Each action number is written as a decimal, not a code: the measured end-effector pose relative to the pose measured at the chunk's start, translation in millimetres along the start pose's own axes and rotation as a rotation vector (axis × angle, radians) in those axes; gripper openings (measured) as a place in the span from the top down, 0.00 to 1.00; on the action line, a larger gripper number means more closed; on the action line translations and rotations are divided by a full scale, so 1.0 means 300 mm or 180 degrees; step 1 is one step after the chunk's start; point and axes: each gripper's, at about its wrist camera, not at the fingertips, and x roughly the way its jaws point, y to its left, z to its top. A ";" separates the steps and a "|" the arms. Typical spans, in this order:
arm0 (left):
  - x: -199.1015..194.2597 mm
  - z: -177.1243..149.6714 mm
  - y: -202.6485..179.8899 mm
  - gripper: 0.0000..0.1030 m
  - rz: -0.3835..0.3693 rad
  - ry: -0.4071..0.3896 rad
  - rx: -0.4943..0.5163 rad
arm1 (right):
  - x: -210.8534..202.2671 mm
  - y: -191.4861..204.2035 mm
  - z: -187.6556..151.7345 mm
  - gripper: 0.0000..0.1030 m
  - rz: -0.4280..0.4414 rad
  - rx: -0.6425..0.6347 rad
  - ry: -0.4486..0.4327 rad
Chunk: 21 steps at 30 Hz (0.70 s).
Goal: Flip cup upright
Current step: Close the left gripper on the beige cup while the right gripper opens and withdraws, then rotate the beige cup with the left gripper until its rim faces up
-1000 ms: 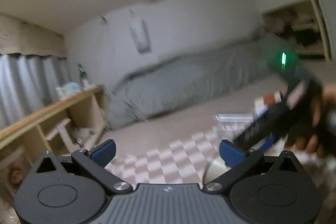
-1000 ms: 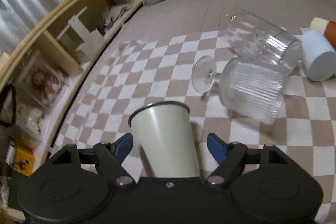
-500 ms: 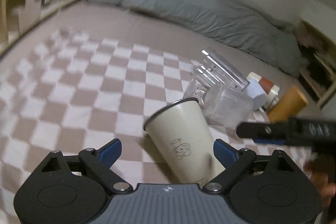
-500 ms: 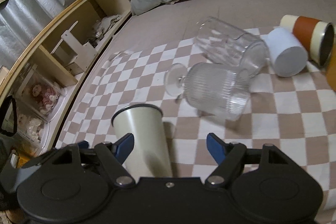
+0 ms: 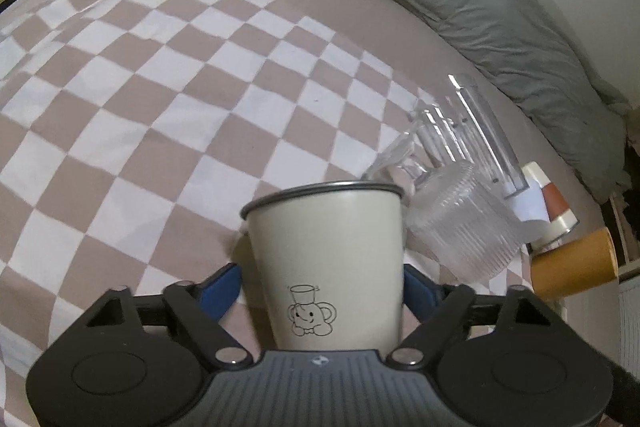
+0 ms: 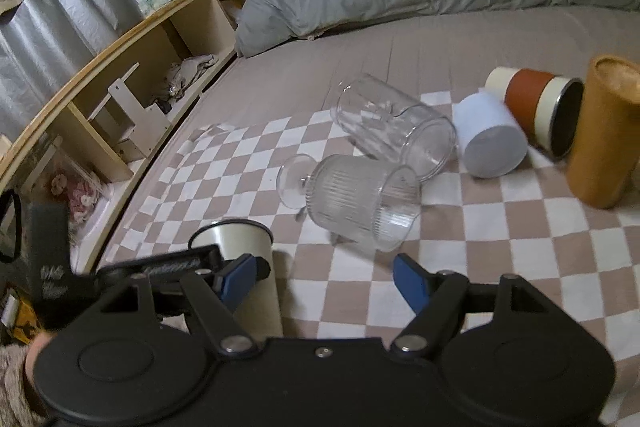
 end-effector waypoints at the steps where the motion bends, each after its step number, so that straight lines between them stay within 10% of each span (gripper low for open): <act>1: 0.002 0.000 -0.002 0.29 -0.0070 0.0018 -0.0008 | -0.004 0.001 -0.003 0.25 -0.0013 -0.0025 -0.0003; 21: -0.236 0.016 0.146 0.30 0.0582 -0.1257 0.0919 | -0.026 0.038 -0.029 0.25 -0.0194 -0.0303 -0.0258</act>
